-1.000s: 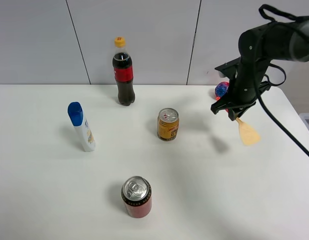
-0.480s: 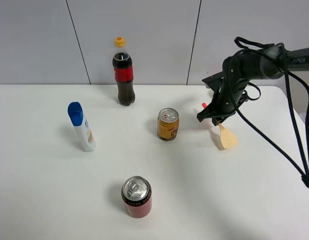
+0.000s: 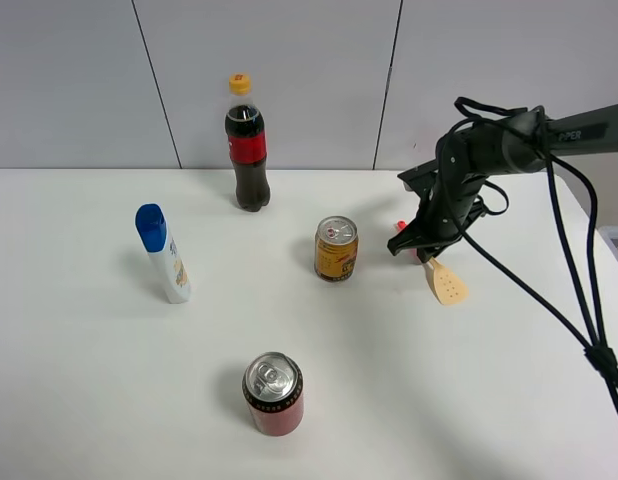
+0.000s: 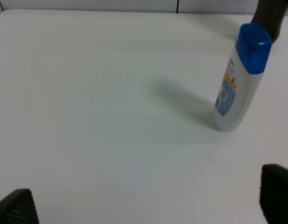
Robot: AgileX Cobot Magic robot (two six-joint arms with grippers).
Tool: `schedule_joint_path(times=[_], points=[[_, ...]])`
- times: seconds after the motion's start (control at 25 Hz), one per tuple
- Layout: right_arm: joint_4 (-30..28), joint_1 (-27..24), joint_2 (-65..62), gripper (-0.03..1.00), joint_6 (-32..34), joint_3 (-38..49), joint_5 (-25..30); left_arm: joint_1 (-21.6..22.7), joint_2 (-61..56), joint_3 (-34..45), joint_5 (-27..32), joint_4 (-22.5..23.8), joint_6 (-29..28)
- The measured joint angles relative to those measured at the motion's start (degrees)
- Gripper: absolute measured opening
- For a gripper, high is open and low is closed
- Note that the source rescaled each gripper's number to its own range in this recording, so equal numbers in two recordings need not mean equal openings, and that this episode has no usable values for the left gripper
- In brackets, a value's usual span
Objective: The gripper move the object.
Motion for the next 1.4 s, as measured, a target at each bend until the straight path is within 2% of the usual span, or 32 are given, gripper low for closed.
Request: schedule_joint_path(times=[0.08,0.12,0.2,0.28,0.32,0.36,0.44,0.6,0.88,1.16,1.4], points=[[0.0,0.0,0.06,0.04,0.0,0.0,-0.2,0.0,0.0,0.0,0.0,0.0,0.0],[0.0,0.0,0.06,0.11,0.0,0.0,-0.34,0.0,0.0,0.0,0.0,0.0,0.0],[0.0,0.0,-0.21,0.33,0.05,0.0,-0.56,0.0,0.0,0.0,0.0,0.0,0.0],[0.0,0.0,-1.15,0.63,0.05,0.0,-0.63,0.0,0.0,0.0,0.0,0.0,0.0],[0.0,0.0,-1.76,0.73,0.05,0.0,-0.55,0.0,0.0,0.0,0.0,0.0,0.0],[0.0,0.0,-2.69,0.82,0.05,0.0,-0.49,0.0,0.0,0.0,0.0,0.0,0.0],[0.04,0.0,-4.96,0.91,0.05,0.0,-0.13,0.0,0.0,0.0,0.0,0.0,0.0],[0.7,0.0,-9.96,0.95,0.05,0.0,4.23,0.0,0.0,0.0,0.0,0.0,0.0],[2.2,0.0,-21.86,0.96,0.05,0.0,18.52,0.0,0.0,0.0,0.0,0.0,0.0],[3.1,-2.23,-31.37,0.98,-0.8,0.0,22.69,0.0,0.0,0.0,0.0,0.0,0.0],[3.0,-5.52,-36.31,1.0,-0.85,0.0,29.1,0.0,0.0,0.0,0.0,0.0,0.0]])
